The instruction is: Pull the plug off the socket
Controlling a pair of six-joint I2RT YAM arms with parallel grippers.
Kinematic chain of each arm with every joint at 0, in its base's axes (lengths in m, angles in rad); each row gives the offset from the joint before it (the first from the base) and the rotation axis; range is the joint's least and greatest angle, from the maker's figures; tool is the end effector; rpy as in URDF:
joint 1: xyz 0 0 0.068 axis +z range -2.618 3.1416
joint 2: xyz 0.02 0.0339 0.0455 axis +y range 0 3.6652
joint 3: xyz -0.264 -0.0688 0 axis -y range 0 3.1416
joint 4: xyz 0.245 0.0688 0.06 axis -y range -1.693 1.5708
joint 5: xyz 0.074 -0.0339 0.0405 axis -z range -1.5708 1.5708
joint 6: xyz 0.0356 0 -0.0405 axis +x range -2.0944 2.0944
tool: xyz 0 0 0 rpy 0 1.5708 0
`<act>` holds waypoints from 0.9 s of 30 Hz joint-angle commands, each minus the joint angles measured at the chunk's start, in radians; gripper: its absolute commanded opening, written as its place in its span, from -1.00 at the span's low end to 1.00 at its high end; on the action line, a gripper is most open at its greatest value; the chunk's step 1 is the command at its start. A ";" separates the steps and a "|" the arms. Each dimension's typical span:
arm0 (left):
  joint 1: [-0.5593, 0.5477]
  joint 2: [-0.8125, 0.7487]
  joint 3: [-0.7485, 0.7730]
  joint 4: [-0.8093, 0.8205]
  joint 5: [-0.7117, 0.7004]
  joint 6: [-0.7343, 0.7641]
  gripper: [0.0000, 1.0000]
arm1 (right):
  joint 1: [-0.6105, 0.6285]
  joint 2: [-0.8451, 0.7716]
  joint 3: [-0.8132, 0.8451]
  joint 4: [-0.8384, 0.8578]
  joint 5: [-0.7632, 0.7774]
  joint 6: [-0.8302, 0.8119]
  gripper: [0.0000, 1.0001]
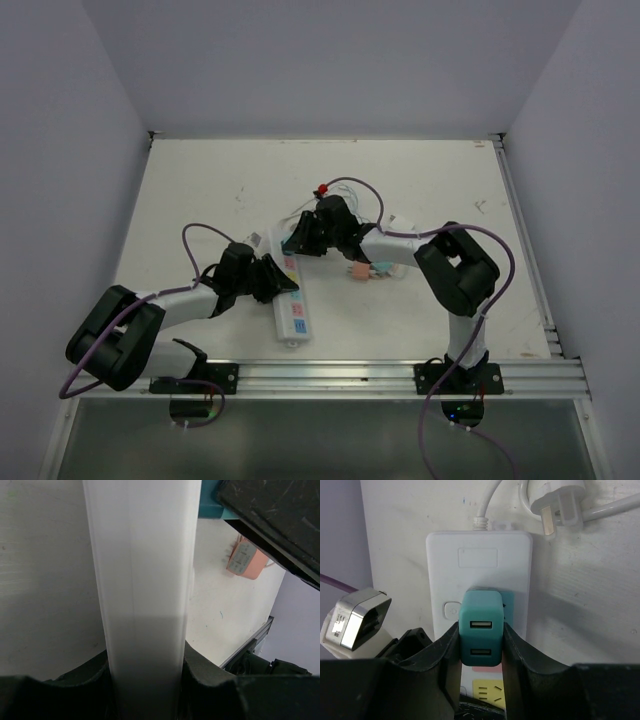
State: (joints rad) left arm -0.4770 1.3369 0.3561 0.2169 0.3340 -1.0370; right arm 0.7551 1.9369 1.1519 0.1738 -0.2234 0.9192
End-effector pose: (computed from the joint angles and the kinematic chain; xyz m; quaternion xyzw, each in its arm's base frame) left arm 0.1925 -0.1126 0.1257 -0.1879 0.8896 -0.3770 0.1764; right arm 0.2999 0.2931 0.1669 0.0210 0.8828 0.4069 0.2337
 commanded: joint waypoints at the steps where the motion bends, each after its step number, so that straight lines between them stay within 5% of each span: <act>1: 0.003 0.012 -0.014 -0.083 -0.055 0.011 -1.00 | 0.004 -0.049 -0.018 0.043 0.001 -0.011 -0.84; 3: 0.003 0.010 -0.017 -0.100 -0.065 -0.004 -1.00 | 0.003 -0.065 -0.021 0.033 0.009 -0.019 -1.00; 27: 0.017 -0.054 -0.069 -0.272 -0.208 -0.127 -1.00 | -0.030 -0.251 -0.188 0.208 0.096 -0.031 -1.00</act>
State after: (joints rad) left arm -0.4751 1.2617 0.3290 0.1455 0.2565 -1.1126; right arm 0.7311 1.7477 0.9771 0.2916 -0.1692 0.8974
